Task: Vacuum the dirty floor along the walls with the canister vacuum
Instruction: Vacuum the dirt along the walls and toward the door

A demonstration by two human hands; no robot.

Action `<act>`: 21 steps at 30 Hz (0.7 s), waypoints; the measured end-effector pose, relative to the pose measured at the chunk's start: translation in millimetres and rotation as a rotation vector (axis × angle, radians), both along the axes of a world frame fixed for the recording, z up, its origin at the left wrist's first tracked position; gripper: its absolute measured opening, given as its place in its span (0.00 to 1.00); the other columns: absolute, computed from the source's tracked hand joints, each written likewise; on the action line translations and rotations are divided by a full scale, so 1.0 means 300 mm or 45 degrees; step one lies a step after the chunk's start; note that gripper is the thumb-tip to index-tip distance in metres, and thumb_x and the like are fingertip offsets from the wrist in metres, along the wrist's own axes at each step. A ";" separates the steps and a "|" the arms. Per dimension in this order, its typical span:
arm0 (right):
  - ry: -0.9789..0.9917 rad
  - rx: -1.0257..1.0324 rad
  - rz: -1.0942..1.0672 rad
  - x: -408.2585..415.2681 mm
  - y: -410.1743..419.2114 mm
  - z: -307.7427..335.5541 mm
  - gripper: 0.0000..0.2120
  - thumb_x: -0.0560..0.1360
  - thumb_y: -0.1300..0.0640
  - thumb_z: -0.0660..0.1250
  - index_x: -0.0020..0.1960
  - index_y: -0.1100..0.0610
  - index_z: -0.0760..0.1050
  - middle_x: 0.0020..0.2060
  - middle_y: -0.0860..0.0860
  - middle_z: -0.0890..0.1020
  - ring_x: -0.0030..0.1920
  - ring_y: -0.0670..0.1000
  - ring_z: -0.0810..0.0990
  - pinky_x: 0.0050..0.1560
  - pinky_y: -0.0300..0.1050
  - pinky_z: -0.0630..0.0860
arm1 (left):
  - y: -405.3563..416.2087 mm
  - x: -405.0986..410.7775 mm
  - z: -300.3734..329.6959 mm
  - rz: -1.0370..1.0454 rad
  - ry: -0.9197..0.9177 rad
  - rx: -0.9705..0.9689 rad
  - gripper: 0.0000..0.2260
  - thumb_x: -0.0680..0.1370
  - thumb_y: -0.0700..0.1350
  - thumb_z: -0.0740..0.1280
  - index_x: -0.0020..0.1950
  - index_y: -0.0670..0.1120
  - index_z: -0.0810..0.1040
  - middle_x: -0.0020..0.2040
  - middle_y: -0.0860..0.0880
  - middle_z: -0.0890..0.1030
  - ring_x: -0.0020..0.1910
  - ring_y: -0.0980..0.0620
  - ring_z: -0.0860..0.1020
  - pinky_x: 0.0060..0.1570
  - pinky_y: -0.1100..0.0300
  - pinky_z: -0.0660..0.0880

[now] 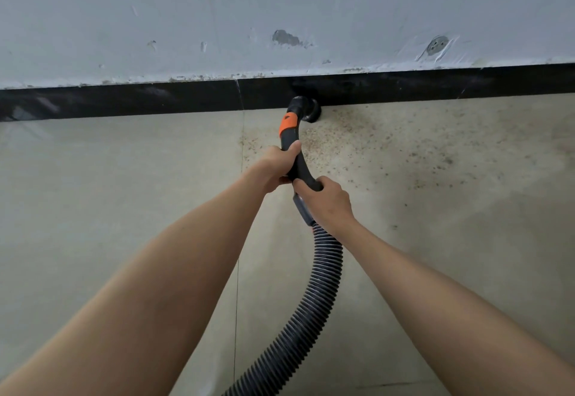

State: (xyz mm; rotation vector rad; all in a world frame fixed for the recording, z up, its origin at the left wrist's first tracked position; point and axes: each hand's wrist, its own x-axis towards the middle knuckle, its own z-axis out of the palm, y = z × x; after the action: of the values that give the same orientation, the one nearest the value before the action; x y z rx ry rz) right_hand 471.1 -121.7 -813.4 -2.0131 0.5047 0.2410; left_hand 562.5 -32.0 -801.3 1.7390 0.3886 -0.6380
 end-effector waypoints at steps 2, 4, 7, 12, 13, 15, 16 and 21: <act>-0.004 0.013 0.013 0.004 -0.007 -0.001 0.15 0.76 0.43 0.64 0.39 0.53 0.68 0.36 0.49 0.75 0.37 0.50 0.73 0.36 0.43 0.68 | 0.003 0.011 -0.005 -0.023 0.010 -0.042 0.20 0.81 0.52 0.60 0.63 0.35 0.69 0.53 0.41 0.77 0.49 0.45 0.78 0.41 0.57 0.76; -0.003 0.032 0.020 0.006 -0.005 -0.006 0.14 0.76 0.44 0.64 0.40 0.54 0.70 0.36 0.49 0.75 0.37 0.49 0.73 0.37 0.43 0.69 | 0.014 0.020 -0.011 -0.052 0.017 -0.065 0.20 0.81 0.51 0.61 0.62 0.35 0.69 0.53 0.41 0.77 0.48 0.45 0.78 0.37 0.59 0.76; -0.003 0.055 0.037 0.007 0.025 -0.013 0.14 0.76 0.45 0.65 0.40 0.55 0.70 0.35 0.50 0.75 0.36 0.50 0.73 0.36 0.43 0.68 | 0.045 0.016 -0.005 -0.040 0.018 -0.033 0.18 0.81 0.50 0.61 0.61 0.37 0.68 0.51 0.42 0.76 0.47 0.45 0.78 0.41 0.57 0.77; -0.001 0.069 0.211 0.025 0.107 0.027 0.14 0.75 0.46 0.67 0.38 0.55 0.70 0.35 0.50 0.77 0.36 0.50 0.75 0.36 0.42 0.69 | 0.184 0.002 0.024 0.121 0.034 -0.016 0.12 0.80 0.46 0.61 0.57 0.38 0.67 0.48 0.42 0.75 0.48 0.43 0.77 0.46 0.54 0.77; 0.008 0.063 0.244 0.027 0.131 0.038 0.14 0.75 0.45 0.67 0.38 0.54 0.70 0.34 0.49 0.77 0.36 0.49 0.75 0.35 0.42 0.69 | 0.221 -0.001 0.033 0.145 0.037 -0.023 0.12 0.80 0.46 0.62 0.57 0.38 0.66 0.48 0.42 0.75 0.48 0.43 0.77 0.46 0.54 0.77; 0.025 0.068 0.285 0.028 0.187 0.053 0.14 0.75 0.45 0.67 0.37 0.53 0.70 0.35 0.49 0.77 0.36 0.49 0.76 0.36 0.42 0.69 | 0.291 -0.008 0.045 0.165 0.044 -0.017 0.12 0.80 0.46 0.62 0.56 0.38 0.66 0.46 0.42 0.75 0.48 0.43 0.77 0.46 0.54 0.77; 0.032 0.072 0.297 0.027 0.215 0.058 0.14 0.75 0.44 0.67 0.38 0.53 0.70 0.35 0.49 0.77 0.36 0.50 0.76 0.36 0.42 0.70 | 0.321 -0.012 0.051 0.169 0.049 -0.005 0.12 0.80 0.46 0.62 0.56 0.39 0.65 0.46 0.42 0.75 0.48 0.43 0.78 0.45 0.54 0.77; 0.065 0.084 0.327 0.014 0.300 0.080 0.15 0.74 0.43 0.67 0.39 0.54 0.71 0.37 0.51 0.78 0.40 0.53 0.78 0.42 0.47 0.75 | 0.399 -0.035 0.060 0.193 0.046 0.010 0.12 0.80 0.46 0.60 0.57 0.38 0.64 0.50 0.41 0.75 0.48 0.43 0.77 0.41 0.54 0.78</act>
State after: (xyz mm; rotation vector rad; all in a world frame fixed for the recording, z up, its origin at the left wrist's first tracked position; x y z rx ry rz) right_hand 475.1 -31.5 -789.3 -2.0096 0.2648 0.4607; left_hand 551.8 87.7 -783.3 1.6893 0.5430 -0.5593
